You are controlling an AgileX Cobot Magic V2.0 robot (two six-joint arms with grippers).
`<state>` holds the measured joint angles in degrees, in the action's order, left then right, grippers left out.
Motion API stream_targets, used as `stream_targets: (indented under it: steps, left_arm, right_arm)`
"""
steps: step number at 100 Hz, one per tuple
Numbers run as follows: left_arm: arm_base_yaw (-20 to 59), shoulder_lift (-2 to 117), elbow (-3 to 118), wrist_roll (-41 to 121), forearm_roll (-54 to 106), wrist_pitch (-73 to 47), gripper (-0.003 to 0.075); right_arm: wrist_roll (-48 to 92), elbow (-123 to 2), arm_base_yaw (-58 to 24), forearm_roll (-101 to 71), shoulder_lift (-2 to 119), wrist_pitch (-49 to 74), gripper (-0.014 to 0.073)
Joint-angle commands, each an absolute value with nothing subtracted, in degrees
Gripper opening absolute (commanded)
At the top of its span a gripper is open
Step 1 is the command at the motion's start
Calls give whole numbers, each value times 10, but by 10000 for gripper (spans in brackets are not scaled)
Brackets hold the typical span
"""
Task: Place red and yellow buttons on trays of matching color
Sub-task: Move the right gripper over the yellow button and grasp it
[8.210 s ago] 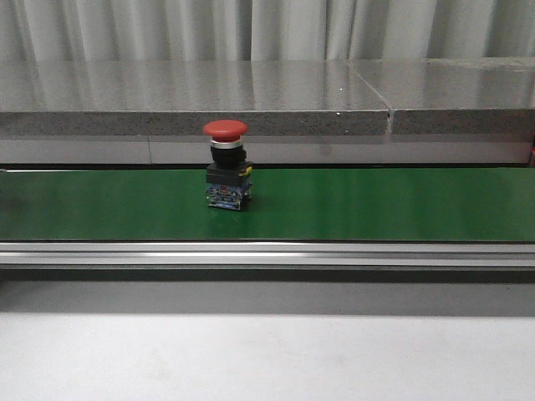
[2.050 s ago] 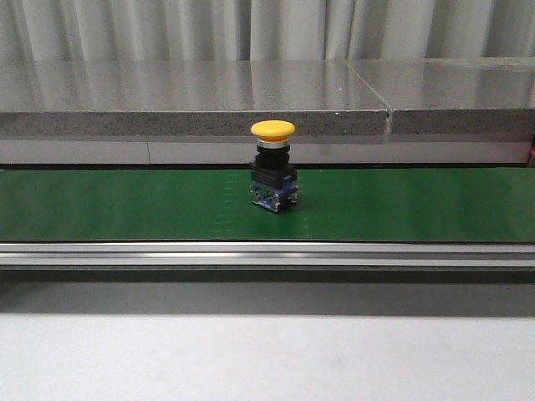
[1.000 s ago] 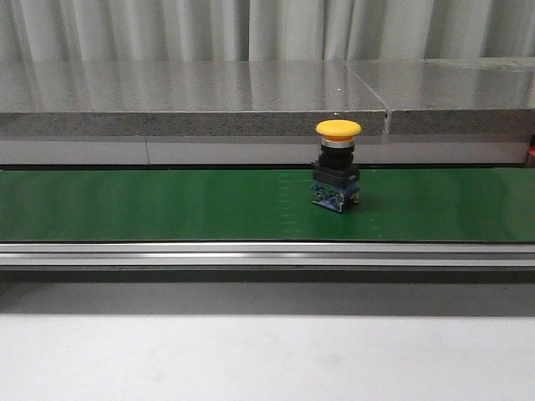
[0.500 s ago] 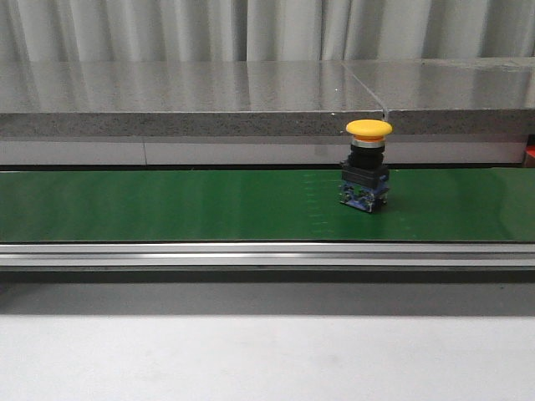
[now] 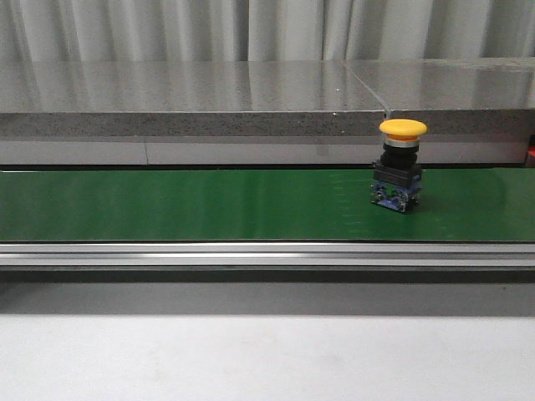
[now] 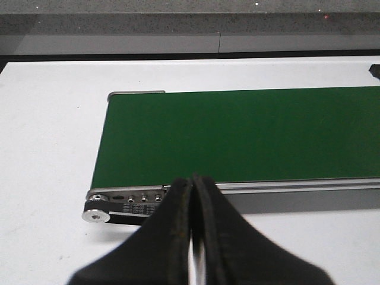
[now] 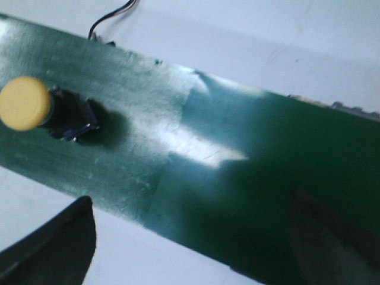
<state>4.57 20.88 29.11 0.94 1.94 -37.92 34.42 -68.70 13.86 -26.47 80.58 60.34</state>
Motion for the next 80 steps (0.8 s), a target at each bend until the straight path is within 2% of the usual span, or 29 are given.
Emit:
stream_targets:
  steps: [1, 33, 65, 80]
  left_arm:
    - [47, 213, 306, 5, 26, -338, -19]
    - [47, 213, 306, 5, 26, -338, -19]
    - [47, 213, 306, 5, 26, -338, -19]
    - [47, 213, 306, 5, 26, -338, -19]
  right_arm:
    - [361, -674, 127, -281, 775, 587, 644]
    - [389, -630, 42, -272, 795, 530, 644]
    - [403, -630, 21, -272, 855, 471, 644]
    - [415, -631, -15, -272, 879, 445, 644]
